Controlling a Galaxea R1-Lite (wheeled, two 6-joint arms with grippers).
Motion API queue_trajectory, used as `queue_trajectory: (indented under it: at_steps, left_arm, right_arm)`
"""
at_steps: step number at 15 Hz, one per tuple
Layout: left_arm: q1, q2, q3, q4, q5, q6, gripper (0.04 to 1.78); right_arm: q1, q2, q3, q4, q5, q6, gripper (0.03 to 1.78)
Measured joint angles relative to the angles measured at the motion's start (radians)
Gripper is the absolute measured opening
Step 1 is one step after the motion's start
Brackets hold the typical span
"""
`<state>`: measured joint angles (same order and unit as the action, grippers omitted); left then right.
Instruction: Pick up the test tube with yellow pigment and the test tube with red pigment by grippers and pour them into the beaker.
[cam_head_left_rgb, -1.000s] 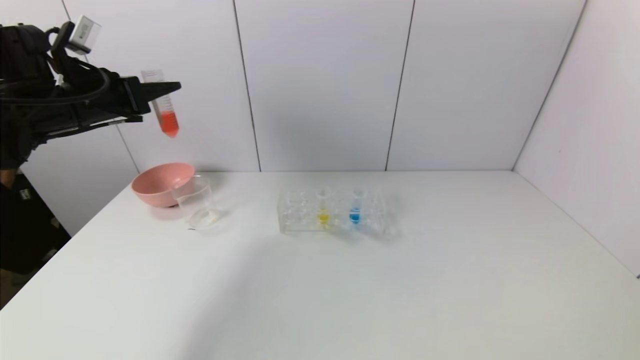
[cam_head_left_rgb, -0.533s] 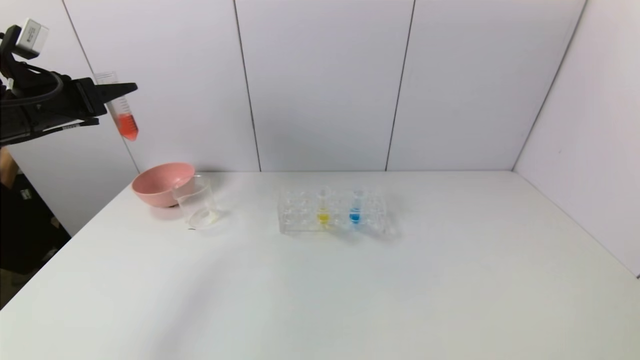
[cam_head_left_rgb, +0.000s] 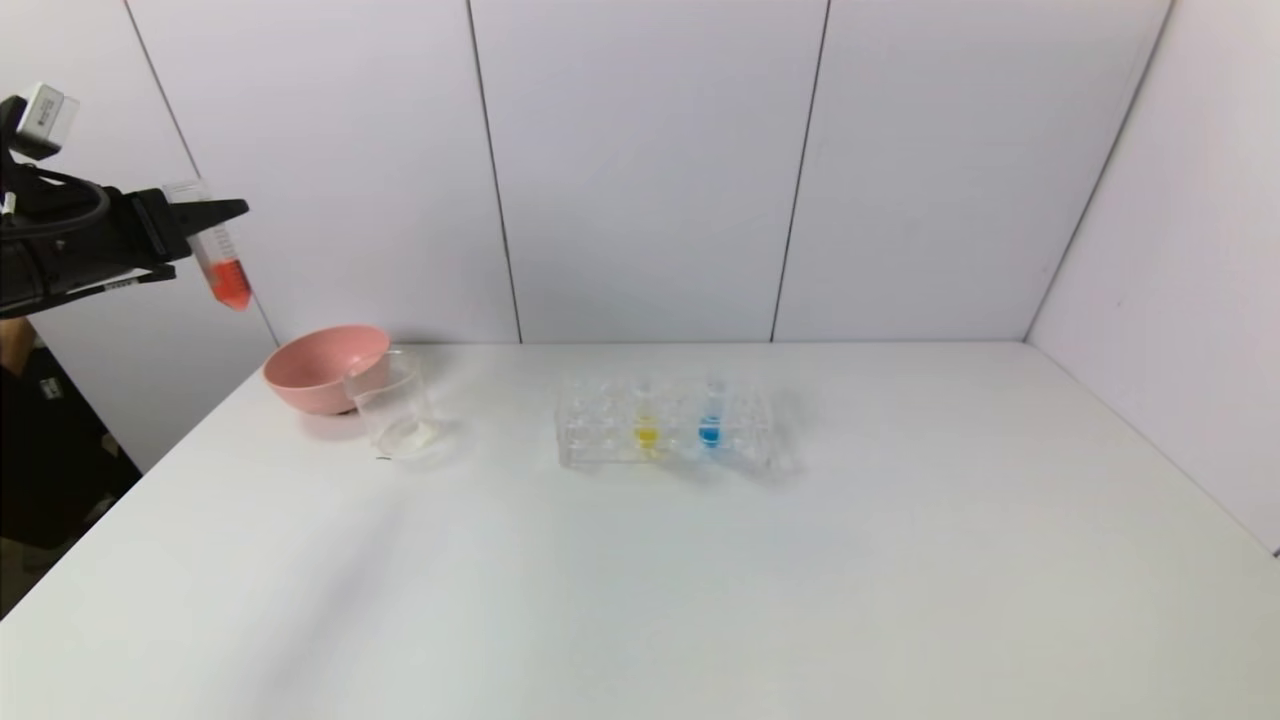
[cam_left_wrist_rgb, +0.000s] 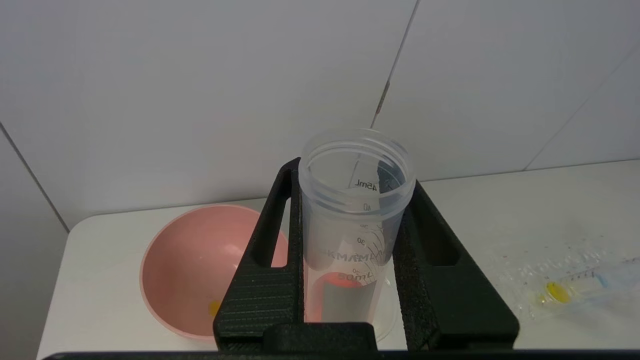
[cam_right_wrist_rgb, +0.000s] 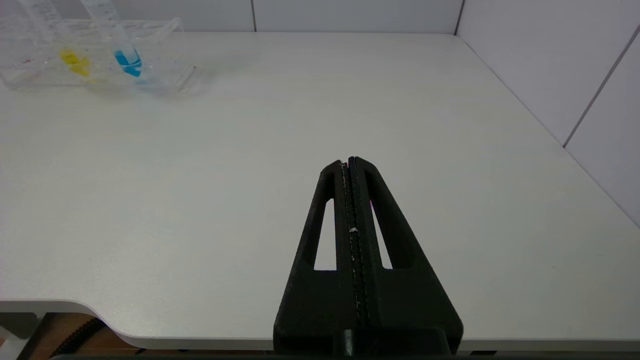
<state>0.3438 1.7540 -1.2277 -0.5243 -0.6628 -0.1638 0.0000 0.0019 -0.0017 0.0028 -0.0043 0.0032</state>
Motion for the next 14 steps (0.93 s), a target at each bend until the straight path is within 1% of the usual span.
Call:
queue_trajectory:
  at_steps: [5, 14]
  left_arm:
    - [0.004, 0.053, 0.011, -0.102, 0.003, -0.001, 0.53]
    - [-0.007, 0.169, -0.001, -0.139, 0.000, 0.029, 0.53]
  right_arm:
    - [0.000, 0.000, 0.000, 0.000, 0.000, 0.000, 0.11]
    - [0.000, 0.000, 0.000, 0.000, 0.000, 0.000, 0.11]
